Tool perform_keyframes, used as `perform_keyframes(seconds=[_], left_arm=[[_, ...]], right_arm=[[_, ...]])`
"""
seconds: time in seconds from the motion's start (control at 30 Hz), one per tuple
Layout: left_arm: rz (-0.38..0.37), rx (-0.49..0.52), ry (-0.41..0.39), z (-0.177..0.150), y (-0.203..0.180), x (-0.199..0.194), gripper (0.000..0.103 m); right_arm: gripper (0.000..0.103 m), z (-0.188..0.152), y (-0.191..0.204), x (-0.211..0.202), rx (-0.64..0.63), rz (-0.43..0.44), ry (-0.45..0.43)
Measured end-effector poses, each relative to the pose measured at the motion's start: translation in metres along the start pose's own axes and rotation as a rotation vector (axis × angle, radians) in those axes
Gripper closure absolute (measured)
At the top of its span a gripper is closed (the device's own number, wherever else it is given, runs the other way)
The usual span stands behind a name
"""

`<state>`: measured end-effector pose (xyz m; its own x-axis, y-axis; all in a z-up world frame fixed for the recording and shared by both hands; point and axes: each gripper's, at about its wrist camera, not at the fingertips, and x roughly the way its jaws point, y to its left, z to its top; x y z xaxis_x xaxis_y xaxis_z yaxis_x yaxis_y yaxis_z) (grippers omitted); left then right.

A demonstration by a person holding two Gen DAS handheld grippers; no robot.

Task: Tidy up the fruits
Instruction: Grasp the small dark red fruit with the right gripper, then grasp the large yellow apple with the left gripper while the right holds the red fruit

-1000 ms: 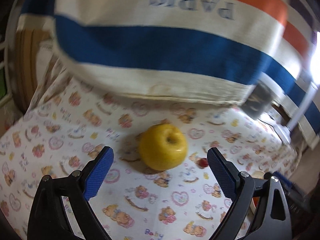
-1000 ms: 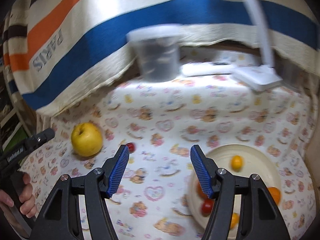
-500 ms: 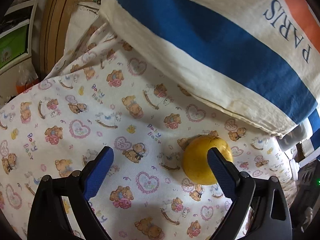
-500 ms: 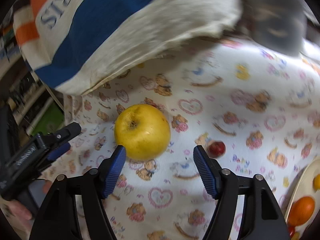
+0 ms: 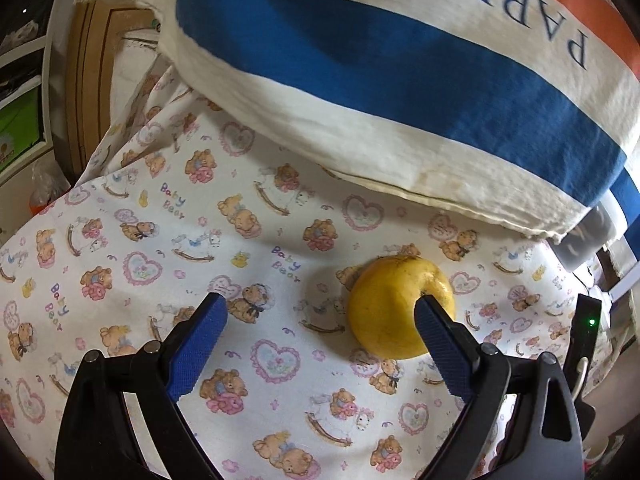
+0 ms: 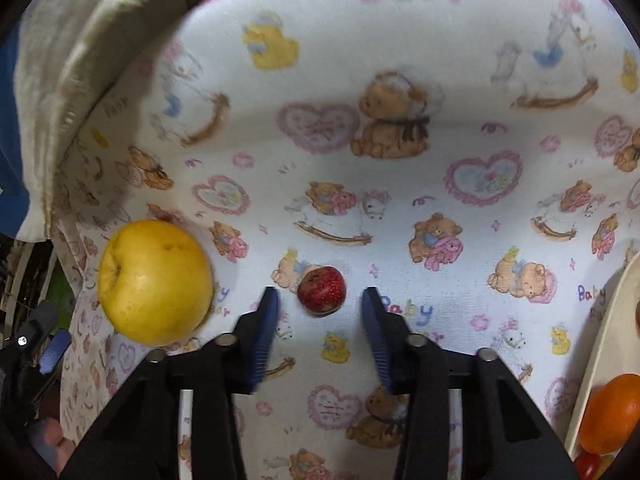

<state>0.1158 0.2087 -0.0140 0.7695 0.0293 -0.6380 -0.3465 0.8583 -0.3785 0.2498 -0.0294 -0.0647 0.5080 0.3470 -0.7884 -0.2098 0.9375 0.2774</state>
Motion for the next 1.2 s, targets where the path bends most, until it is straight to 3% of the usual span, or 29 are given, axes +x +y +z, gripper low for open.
perform_keyframes(seconds=[0.2, 0.4, 0.47, 0.53, 0.7, 0.9, 1.07, 1.2], left_arm=[[0.011, 0.071, -0.021, -0.003, -0.011, -0.001, 0.009], [-0.019, 0.161, -0.077, -0.004, -0.027, -0.017, 0.009], [-0.006, 0.220, -0.090, -0.007, -0.036, -0.020, 0.009], [0.002, 0.278, -0.093, -0.011, -0.045, -0.020, 0.009], [-0.018, 0.323, -0.065, -0.018, -0.061, -0.010, 0.009], [-0.007, 0.286, -0.025, -0.022, -0.067, 0.025, 0.009], [0.019, 0.451, -0.078, -0.017, -0.091, 0.037, 0.009], [-0.013, 0.467, -0.045, -0.022, -0.096, 0.054, 0.009]], right_arm=[[0.076, -0.002, 0.015, 0.009, -0.068, -0.067, -0.048], [0.076, -0.013, 0.011, -0.002, -0.071, -0.073, -0.136], [0.076, -0.018, 0.014, -0.012, -0.099, -0.125, -0.179], [0.076, -0.020, 0.019, -0.018, -0.141, -0.183, -0.199], [0.076, -0.030, 0.036, -0.032, -0.200, -0.198, -0.271], [0.076, -0.030, 0.017, -0.042, -0.109, -0.196, -0.265], [0.076, -0.025, -0.002, -0.062, -0.105, -0.253, -0.335], [0.076, -0.020, -0.019, -0.072, -0.059, -0.220, -0.327]])
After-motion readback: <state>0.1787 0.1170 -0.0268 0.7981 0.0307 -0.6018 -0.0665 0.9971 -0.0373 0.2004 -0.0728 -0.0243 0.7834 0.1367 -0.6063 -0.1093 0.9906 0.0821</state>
